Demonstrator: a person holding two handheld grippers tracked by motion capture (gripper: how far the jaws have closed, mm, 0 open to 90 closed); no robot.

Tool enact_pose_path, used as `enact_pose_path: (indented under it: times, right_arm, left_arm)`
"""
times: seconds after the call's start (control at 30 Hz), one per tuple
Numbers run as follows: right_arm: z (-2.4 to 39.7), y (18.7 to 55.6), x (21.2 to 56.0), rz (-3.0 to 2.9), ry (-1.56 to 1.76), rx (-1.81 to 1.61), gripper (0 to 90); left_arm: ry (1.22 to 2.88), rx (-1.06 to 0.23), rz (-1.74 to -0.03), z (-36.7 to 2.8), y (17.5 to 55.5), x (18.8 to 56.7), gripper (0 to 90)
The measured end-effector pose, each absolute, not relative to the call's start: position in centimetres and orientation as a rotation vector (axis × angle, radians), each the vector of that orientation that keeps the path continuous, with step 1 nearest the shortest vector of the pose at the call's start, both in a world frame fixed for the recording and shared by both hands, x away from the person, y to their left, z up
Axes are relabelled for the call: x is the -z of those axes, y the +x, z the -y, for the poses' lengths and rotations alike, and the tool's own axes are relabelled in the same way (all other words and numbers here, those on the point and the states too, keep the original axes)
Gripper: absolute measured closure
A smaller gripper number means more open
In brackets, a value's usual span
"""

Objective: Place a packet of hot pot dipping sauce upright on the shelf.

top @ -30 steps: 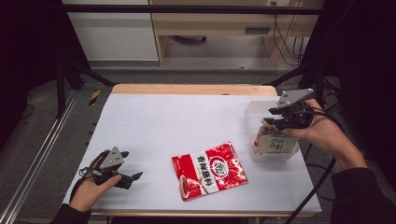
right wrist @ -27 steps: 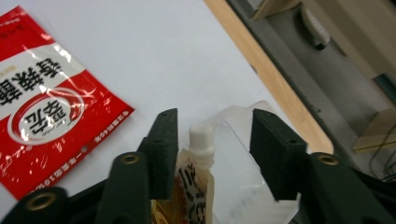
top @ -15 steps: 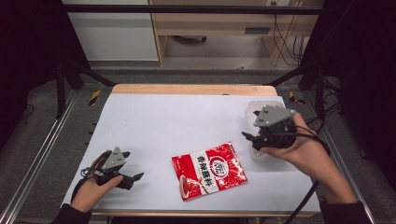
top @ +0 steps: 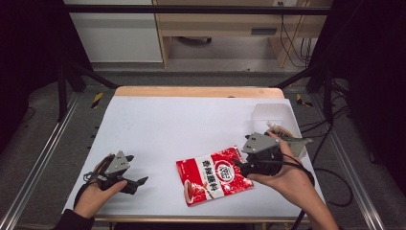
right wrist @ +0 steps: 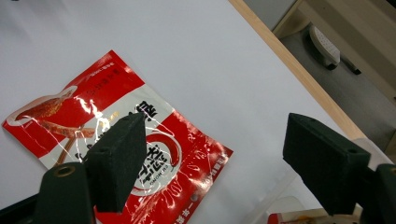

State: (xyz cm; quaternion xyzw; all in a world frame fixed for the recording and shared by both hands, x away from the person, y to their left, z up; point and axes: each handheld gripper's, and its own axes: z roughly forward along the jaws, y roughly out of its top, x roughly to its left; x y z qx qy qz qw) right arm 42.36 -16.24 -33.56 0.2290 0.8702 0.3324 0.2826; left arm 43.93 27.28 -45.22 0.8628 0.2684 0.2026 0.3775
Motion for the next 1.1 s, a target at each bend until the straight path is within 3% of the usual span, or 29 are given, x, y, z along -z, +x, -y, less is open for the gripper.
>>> enact_pose_path:
  times: [1.1]
  right_arm:
    - [16.6, 41.3, 41.0, -2.228, 1.006, -1.005, 10.1]
  left_arm:
    - [2.235, -0.530, -0.690, -26.9, 43.7, 45.3, 7.1]
